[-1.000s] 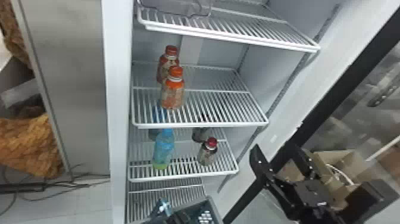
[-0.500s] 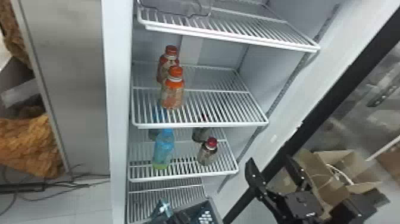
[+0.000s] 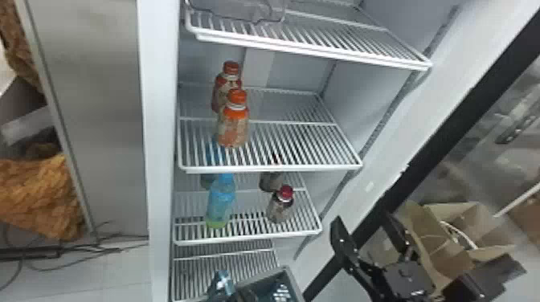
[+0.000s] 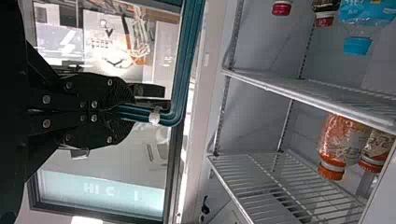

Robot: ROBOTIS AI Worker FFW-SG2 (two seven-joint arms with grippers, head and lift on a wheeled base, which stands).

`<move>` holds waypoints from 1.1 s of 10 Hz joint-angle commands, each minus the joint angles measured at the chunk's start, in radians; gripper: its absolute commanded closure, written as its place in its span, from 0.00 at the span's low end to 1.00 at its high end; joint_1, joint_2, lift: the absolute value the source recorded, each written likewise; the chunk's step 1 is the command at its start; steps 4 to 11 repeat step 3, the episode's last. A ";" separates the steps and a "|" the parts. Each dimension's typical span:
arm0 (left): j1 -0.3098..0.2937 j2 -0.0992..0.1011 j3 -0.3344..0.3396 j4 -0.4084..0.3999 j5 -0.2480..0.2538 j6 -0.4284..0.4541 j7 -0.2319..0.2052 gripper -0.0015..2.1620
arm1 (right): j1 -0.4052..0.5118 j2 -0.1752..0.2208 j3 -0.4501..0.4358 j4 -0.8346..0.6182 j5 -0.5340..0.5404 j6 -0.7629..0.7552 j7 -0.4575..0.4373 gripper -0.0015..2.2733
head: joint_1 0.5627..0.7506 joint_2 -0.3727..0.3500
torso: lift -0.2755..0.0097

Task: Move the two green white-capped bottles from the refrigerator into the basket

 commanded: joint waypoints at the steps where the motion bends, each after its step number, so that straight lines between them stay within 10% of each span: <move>1: -0.001 0.001 -0.002 0.002 0.000 0.000 0.000 0.56 | 0.000 0.001 0.000 0.002 0.001 -0.001 0.002 0.05 | 0.70 0.03 | 0.95; 11: -0.001 0.000 -0.002 0.002 0.000 0.000 0.000 0.56 | 0.000 0.001 0.002 0.005 0.001 -0.004 0.002 0.05 | 0.70 0.03 | 0.95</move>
